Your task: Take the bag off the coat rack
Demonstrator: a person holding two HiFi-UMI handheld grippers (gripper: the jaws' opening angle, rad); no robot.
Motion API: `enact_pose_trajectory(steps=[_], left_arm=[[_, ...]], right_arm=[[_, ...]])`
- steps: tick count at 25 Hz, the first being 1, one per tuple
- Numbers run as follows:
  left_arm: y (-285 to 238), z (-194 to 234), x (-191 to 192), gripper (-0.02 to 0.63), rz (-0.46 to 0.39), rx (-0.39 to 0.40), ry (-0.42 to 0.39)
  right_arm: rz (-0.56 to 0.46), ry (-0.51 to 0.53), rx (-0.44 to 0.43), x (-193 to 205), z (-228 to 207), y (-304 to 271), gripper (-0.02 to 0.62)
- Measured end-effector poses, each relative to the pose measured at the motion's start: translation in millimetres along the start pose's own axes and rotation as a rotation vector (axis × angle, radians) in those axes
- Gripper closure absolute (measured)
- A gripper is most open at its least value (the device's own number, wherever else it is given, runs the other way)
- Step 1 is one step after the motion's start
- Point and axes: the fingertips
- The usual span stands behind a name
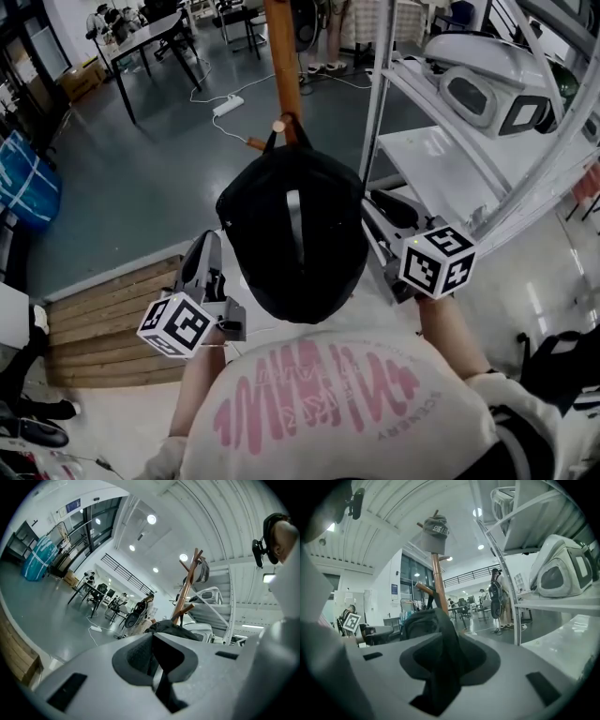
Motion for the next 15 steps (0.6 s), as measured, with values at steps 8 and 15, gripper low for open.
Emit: enact_pose_trajectory(steps=[8,15], left_arm=[[-6.3,18.9,10.7,0.601,0.040,-0.060,-0.006],[-4.4,33.4,27.1,0.601,0.121,-0.103,-0.024]], right_arm=[[-0.017,-0.071,-0.093,-4.0,-12.0,-1.5,0.352],[0.002,-0.059,-0.213,-7.1,6.4,-9.4,0.261]])
Point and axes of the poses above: the fingertips, and each gripper's own axes: y backward along the fingers, z to its left, x out of its underside, and after that the axes turned 8 degrees about -y, right-handed
